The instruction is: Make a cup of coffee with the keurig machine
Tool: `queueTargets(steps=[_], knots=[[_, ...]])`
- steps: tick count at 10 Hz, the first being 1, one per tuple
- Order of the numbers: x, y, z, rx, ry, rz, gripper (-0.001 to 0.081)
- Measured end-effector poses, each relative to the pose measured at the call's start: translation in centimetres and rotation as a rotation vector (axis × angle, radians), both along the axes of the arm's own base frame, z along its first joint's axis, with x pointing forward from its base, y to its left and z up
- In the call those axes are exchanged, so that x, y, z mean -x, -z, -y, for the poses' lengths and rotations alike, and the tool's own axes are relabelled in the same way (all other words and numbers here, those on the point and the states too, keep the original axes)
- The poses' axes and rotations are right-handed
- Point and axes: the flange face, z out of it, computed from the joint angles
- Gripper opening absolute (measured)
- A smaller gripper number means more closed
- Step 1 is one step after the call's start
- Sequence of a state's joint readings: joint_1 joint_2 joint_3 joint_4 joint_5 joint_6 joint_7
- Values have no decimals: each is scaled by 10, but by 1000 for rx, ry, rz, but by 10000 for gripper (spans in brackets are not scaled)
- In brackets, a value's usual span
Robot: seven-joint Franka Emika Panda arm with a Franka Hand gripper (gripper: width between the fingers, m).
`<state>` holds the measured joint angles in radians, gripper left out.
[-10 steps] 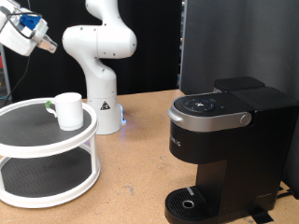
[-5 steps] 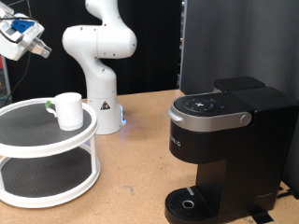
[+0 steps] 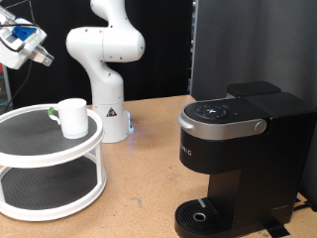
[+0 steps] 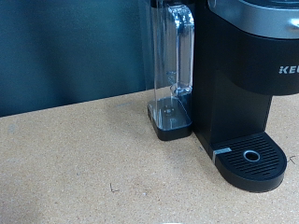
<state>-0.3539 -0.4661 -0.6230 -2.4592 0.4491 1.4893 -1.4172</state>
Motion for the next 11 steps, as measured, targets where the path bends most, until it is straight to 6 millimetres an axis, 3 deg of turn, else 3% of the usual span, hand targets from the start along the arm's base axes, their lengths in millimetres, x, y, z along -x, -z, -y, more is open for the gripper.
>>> queueTargets(steps=[4,11], knots=[[0,7,0,12,7,9,2],[-1,49,9,56,-19,35,2]])
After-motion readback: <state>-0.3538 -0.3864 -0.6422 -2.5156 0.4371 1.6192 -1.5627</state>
